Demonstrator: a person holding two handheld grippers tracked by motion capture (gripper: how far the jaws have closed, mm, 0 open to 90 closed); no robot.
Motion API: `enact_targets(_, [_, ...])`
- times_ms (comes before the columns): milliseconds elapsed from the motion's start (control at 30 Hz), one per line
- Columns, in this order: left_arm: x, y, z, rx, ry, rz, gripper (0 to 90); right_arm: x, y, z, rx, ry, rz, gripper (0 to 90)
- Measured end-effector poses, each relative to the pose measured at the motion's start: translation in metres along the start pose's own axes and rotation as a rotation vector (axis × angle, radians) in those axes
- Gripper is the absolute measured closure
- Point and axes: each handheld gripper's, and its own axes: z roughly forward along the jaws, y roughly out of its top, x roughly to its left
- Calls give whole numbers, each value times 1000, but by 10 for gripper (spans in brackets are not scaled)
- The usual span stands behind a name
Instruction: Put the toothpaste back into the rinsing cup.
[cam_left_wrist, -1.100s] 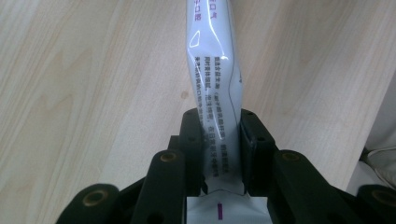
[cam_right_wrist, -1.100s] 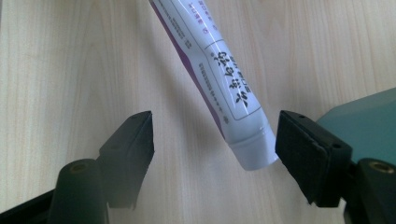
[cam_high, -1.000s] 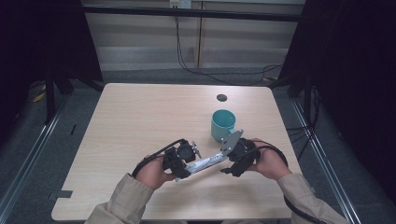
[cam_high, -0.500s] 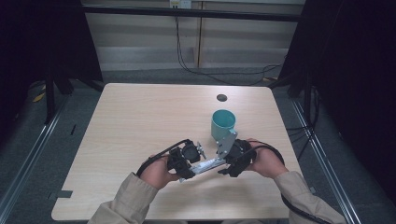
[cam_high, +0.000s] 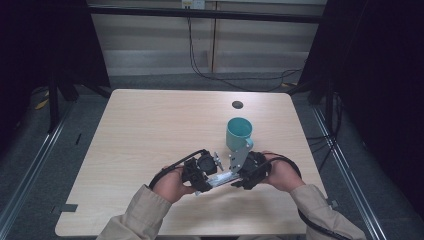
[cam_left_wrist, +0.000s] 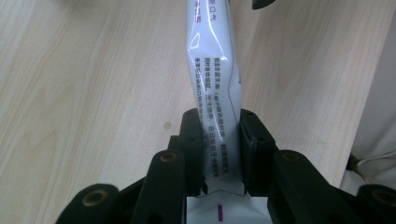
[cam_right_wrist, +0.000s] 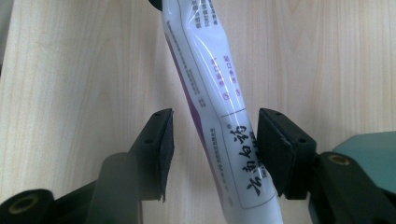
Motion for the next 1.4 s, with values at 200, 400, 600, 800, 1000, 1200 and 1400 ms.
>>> enact_targets(200, [-1,2,-1,-13,0,15,740,0,-3,0,6,8,26,521])
enact_targets(400, [-2,4,-3,-31,-7,19,740,-1,-6,1,7,20,44,537])
enact_targets(600, [-3,6,-5,-50,-26,24,741,2,-5,4,13,32,36,557])
enact_targets(800, [-3,6,-10,-85,-32,24,741,1,-5,4,1,34,32,579])
enact_targets(1000, [1,5,-15,-118,-37,43,737,0,-4,4,-3,53,45,686])
enact_targets(1200, [8,0,-15,-160,-57,27,680,-1,-3,4,11,62,69,736])
enact_targets(1400, [15,-10,-17,-190,-9,-11,449,-3,-6,1,42,41,88,750])
